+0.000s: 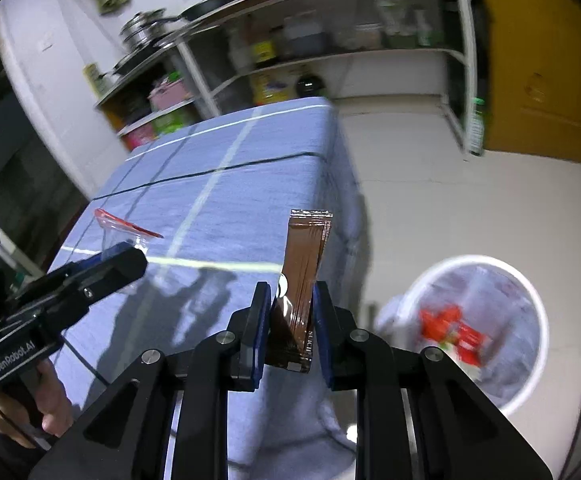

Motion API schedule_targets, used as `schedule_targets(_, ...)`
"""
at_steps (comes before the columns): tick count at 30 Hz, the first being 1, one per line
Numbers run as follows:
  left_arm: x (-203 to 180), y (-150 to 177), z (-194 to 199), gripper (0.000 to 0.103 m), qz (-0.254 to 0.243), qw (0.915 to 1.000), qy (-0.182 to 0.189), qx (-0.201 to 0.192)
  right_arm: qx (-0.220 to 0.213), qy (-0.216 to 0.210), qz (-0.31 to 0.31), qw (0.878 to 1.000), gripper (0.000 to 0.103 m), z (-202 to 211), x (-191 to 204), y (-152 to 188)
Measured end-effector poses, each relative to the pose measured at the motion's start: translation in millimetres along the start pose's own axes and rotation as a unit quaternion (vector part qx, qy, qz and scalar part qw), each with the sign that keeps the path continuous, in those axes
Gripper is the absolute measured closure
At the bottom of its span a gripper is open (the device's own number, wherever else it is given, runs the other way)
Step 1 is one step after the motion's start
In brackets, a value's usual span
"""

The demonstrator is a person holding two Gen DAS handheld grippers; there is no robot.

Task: Collect trash
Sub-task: 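Carry cup and brown wrapper over the bin and open both tools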

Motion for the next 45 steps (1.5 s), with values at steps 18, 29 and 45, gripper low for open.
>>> schedule_targets(18, -113.6, 11.1, -137.2, 0.072, 0.007, 0.9957, 0.013, 0.091, 0.0, 0.027, -0.114, 0.993, 0.081, 10.2, -179.7, 64.6)
schedule_targets(29, -109.3, 28.2, -222.1, 0.072, 0.05, 0.9884, -0.037, 0.138, 0.04, 0.028, -0.135, 0.99, 0.079, -46.7, -229.0, 61.7)
schedule_targets(45, -106.8, 24.2, -214.2, 0.044, 0.055, 0.9905, -0.044, 0.118, 0.017, 0.05, -0.16, 0.986, 0.056, -29.0, -242.4, 66.2)
Point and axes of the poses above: each gripper's, at about its wrist camera, not at the fingertips, and z roughly against the way its jaws point, x to its left, y to its underside, the point moved 9 cm from there along -z, roughly the way its jaws point, and after that the axes turned 14 degrees about x, right-handed, at the moved point
